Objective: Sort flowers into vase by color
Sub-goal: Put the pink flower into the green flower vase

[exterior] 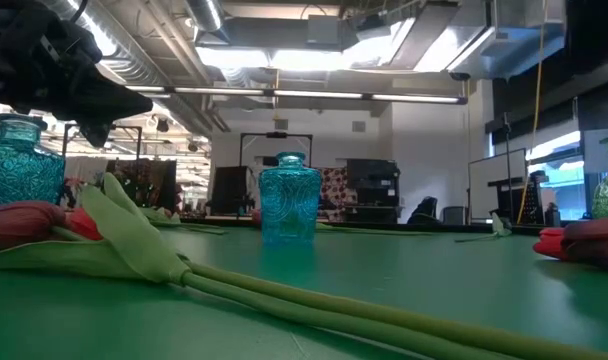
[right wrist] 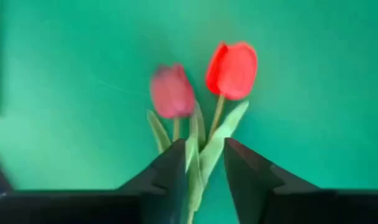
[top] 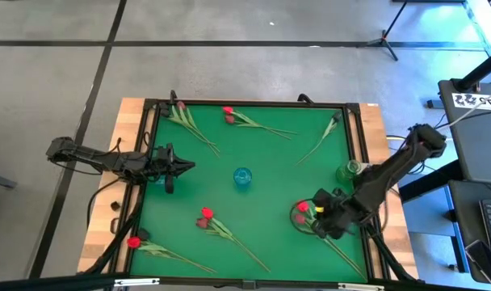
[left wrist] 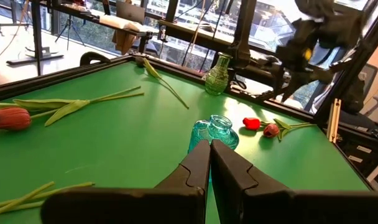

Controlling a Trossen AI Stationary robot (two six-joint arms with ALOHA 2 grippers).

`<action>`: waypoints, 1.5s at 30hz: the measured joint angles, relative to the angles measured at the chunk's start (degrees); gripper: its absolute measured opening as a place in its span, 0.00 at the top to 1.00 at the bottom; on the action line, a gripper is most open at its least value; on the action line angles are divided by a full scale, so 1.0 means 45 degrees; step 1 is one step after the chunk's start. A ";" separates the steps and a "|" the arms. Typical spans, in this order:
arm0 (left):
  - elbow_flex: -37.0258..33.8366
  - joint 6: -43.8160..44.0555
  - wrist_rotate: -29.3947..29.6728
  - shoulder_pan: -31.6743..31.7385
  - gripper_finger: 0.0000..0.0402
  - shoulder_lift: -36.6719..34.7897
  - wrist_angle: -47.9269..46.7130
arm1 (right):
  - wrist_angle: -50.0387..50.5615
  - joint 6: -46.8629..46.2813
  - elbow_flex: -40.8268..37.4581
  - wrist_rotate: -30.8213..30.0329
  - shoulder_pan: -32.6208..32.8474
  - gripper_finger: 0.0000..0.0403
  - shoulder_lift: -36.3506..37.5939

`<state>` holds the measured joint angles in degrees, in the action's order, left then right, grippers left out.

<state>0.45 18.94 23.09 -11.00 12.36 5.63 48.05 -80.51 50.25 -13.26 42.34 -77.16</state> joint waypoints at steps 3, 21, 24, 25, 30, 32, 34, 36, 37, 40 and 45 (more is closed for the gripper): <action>-0.0001 0.0000 0.0000 0.0000 0.97 0.0000 0.0000 | -0.0675 -0.0092 -0.0308 0.0666 -0.0370 0.65 -0.0811; 0.0000 0.0000 0.0000 0.0000 0.97 0.0000 0.0077 | -0.1673 0.2738 -0.0420 0.2256 -0.2706 0.72 -0.2836; 0.0000 0.0000 0.0005 0.0000 0.97 0.0000 0.0064 | -0.1816 0.3043 -0.0425 0.2661 -0.2766 0.74 -0.3216; 0.0000 0.0000 0.0000 0.0000 0.97 0.0000 0.0084 | -0.1814 0.3093 -0.0415 0.2711 -0.2758 0.75 -0.3308; 0.0000 0.0000 0.0005 0.0000 0.97 -0.0005 0.0088 | -0.1733 0.3302 -0.0392 0.2640 -0.2753 0.87 -0.3416; 0.0000 0.0000 0.0002 0.0000 0.97 0.0000 0.0086 | -0.1704 0.3322 -0.0420 0.2465 -0.2753 0.95 -0.3296; 0.0000 0.0000 0.0005 0.0000 0.97 -0.0002 0.0090 | -0.1673 0.3397 -0.0440 0.2267 -0.2768 0.97 -0.3069; 0.0000 0.0000 0.0005 0.0000 0.97 -0.0005 0.0093 | -0.1285 0.3395 -0.0415 0.1943 -0.2777 0.96 -0.2603; 0.0000 0.0000 0.0005 0.0000 0.97 -0.0004 0.0092 | -0.0920 0.3389 -0.0352 0.1636 -0.2777 0.95 -0.2334; 0.0000 0.0000 0.0005 0.0000 0.97 -0.0005 0.0093 | 0.0152 0.3348 0.0064 0.0401 -0.2777 0.97 -0.1336; 0.0000 0.0000 0.0005 0.0000 0.97 -0.0004 0.0088 | 0.2479 0.3365 0.1287 -0.2547 -0.2777 0.97 0.0750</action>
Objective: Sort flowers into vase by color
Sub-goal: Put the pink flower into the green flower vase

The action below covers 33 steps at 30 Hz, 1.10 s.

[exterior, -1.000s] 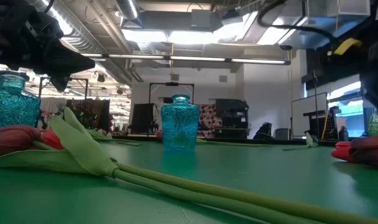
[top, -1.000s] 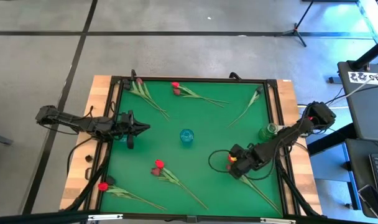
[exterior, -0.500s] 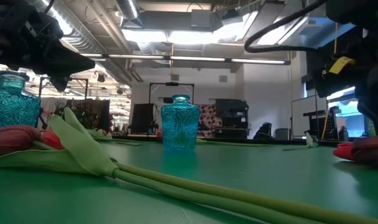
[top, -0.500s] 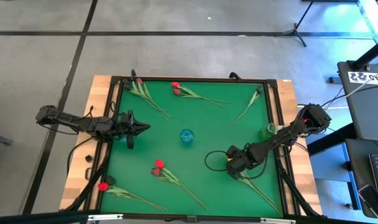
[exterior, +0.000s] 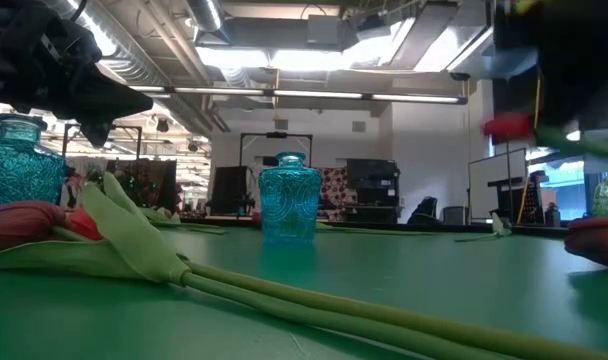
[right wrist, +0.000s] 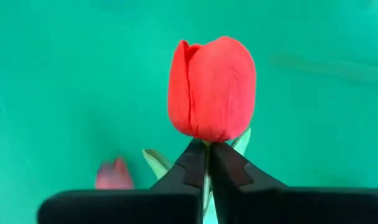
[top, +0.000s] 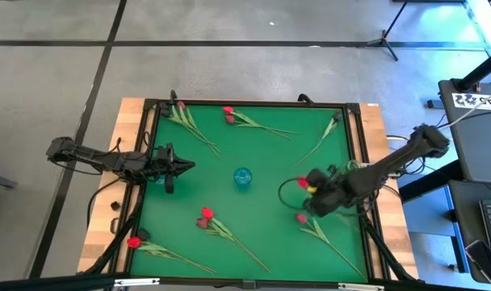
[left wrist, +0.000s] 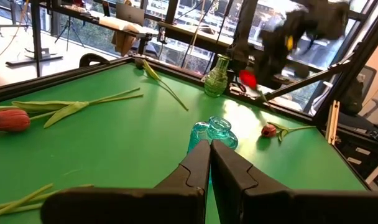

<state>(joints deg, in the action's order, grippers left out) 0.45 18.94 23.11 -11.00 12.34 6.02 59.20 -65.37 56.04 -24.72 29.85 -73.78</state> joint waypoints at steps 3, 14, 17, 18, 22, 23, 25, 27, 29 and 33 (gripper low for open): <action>0.0000 0.0000 -0.0001 0.0000 0.97 0.0000 0.0006 | 0.1616 0.0123 0.1169 -0.2063 0.0021 0.97 0.1208; 0.0000 0.0000 -0.0005 0.0000 0.97 0.0000 0.0000 | 0.2591 0.5949 0.6772 -0.7319 0.0024 0.99 0.3372; 0.0000 0.0000 -0.0004 0.0000 0.97 0.0000 0.0005 | 0.2622 0.6944 0.7552 -0.8286 0.0024 0.99 0.3751; 0.0000 0.0000 -0.0001 0.0000 0.97 0.0003 0.0005 | 0.2800 0.7114 0.7581 -0.8566 0.0024 0.98 0.3962; 0.0000 0.0000 0.0000 0.0000 0.97 0.0003 0.0005 | 0.3885 0.6292 0.7154 -0.8949 0.0029 0.99 0.4819; 0.0000 0.0000 -0.0003 0.0000 0.97 0.0001 0.0005 | 0.4074 0.6087 0.6963 -0.8951 0.0029 0.99 0.5098; 0.0000 0.0000 -0.0002 0.0000 0.97 0.0002 0.0001 | 0.4135 0.5755 0.6499 -0.8993 0.0029 0.99 0.5666; 0.0000 0.0000 0.0000 0.0000 0.97 0.0004 0.0000 | 0.4093 0.5510 0.6007 -0.8898 0.0029 0.99 0.6219; 0.0000 0.0000 0.0000 0.0000 0.97 0.0005 0.0000 | 0.4056 0.5203 0.5536 -0.8660 0.0029 0.98 0.6703; 0.0000 0.0000 0.0000 0.0000 0.97 0.0002 0.0003 | 0.4036 0.4866 0.4741 -0.8073 0.0029 0.99 0.7348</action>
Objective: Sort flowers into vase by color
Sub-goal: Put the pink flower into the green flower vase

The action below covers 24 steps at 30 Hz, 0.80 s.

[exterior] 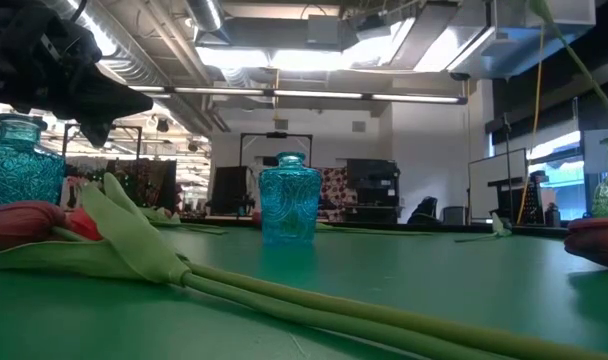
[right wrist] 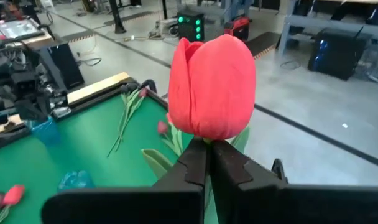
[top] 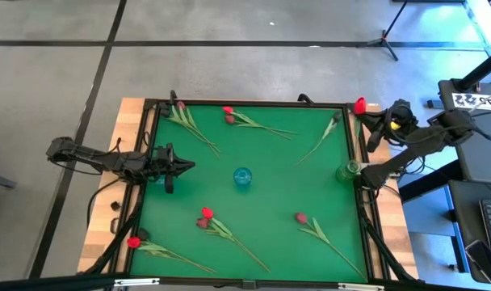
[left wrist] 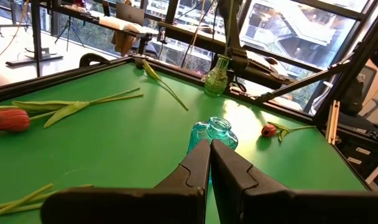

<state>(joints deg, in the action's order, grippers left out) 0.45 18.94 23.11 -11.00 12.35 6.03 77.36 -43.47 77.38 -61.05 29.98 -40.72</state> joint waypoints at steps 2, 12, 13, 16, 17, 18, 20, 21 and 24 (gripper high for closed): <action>0.0000 0.0000 -0.0003 0.0000 0.97 0.0000 -0.0001 | -0.0026 -0.0166 -0.0368 0.0012 0.0000 0.99 0.0285; 0.0000 0.0000 -0.0003 0.0000 0.97 0.0001 -0.0003 | 0.0091 -0.0661 -0.2771 0.0798 0.0000 0.97 0.1190; 0.0000 0.0000 -0.0001 0.0000 0.97 0.0001 0.0000 | 0.0100 -0.0662 -0.2892 0.1121 0.0000 0.96 0.1231; 0.0000 0.0000 0.0000 0.0000 0.97 0.0003 0.0001 | 0.0269 -0.0647 -0.3148 0.2496 0.0000 0.93 0.1279; 0.0000 0.0000 0.0000 0.0000 0.97 0.0001 -0.0002 | 0.0339 -0.0644 -0.3184 0.2988 0.0000 0.92 0.1279; 0.0000 0.0000 -0.0002 0.0000 0.97 0.0002 -0.0003 | 0.0490 -0.0669 -0.3193 0.3429 0.0000 0.90 0.1275; 0.0000 0.0000 0.0000 0.0000 0.97 0.0000 -0.0001 | 0.0854 -0.0881 -0.3194 0.4225 0.0000 0.85 0.1264; 0.0000 0.0000 -0.0001 0.0000 0.97 0.0000 -0.0003 | 0.1068 -0.1008 -0.3194 0.4563 0.0000 0.82 0.1262; 0.0000 0.0000 0.0000 0.0000 0.97 -0.0001 -0.0003 | 0.1825 -0.1447 -0.3194 0.5455 0.0000 0.75 0.1255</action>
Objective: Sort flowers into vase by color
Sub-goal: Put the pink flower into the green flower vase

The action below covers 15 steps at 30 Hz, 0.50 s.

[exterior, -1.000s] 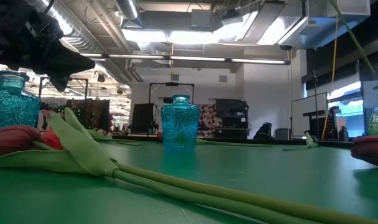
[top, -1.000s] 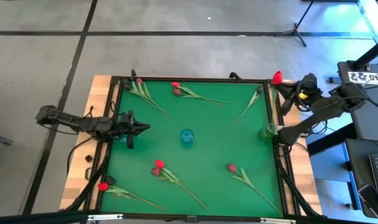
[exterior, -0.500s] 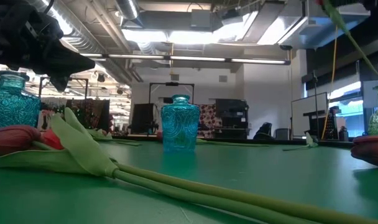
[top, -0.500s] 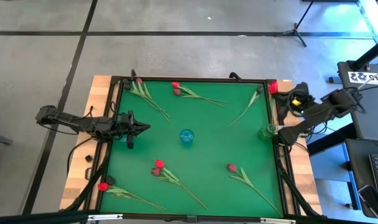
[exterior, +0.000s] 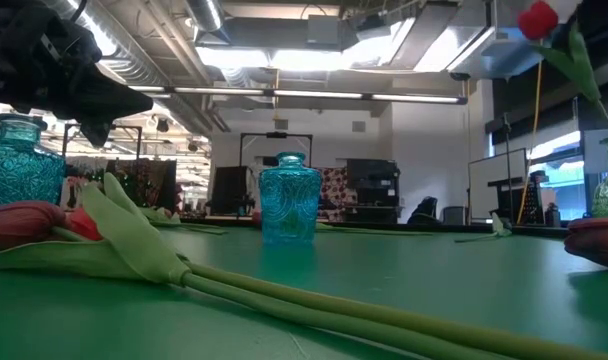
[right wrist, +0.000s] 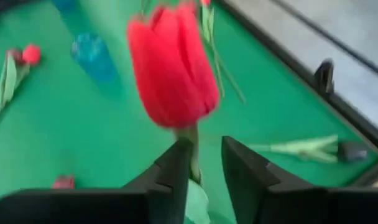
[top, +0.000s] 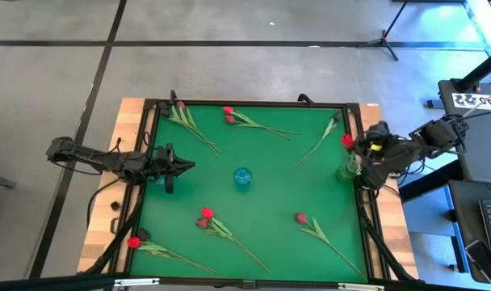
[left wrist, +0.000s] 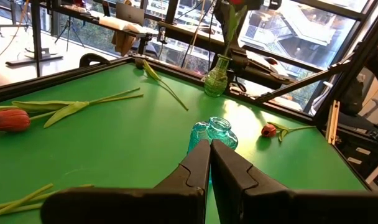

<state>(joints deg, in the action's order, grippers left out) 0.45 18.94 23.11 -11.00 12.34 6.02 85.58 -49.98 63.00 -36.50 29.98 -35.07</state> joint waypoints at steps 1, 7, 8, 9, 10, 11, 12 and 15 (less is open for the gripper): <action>0.0000 0.0000 0.0000 0.0000 0.97 0.0004 0.0000 | 0.0212 -0.0091 0.0038 0.0310 0.0000 0.72 0.0000; 0.0000 0.0000 0.0000 0.0000 0.97 -0.0001 0.0002 | 0.0994 -0.0282 0.1049 0.1223 0.0000 0.62 -0.0149; 0.0000 0.0000 0.0000 0.0000 0.97 0.0004 0.0005 | 0.0995 -0.0272 0.1280 0.1375 0.0000 0.61 -0.0151; 0.0000 0.0000 -0.0001 0.0000 0.97 0.0001 0.0000 | 0.1002 -0.0225 0.1521 0.1512 0.0000 0.61 -0.0151; 0.0000 0.0000 -0.0005 0.0000 0.97 0.0001 0.0005 | 0.0991 -0.0126 0.1765 0.1671 0.0000 0.60 -0.0151; 0.0000 0.0000 -0.0002 0.0000 0.97 0.0000 0.0004 | 0.0987 -0.0020 0.2024 0.1859 0.0000 0.60 -0.0151; 0.0000 0.0000 0.0000 0.0000 0.97 0.0004 0.0000 | 0.0993 0.0092 0.2249 0.2085 0.0000 0.60 -0.0150; 0.0000 0.0000 -0.0003 0.0000 0.97 0.0001 0.0000 | 0.0993 0.0156 0.2853 0.3029 0.0000 0.60 -0.0151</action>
<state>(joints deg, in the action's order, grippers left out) 0.45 18.94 23.10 -11.00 12.35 6.02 90.04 -49.28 75.84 -22.87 29.98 -35.75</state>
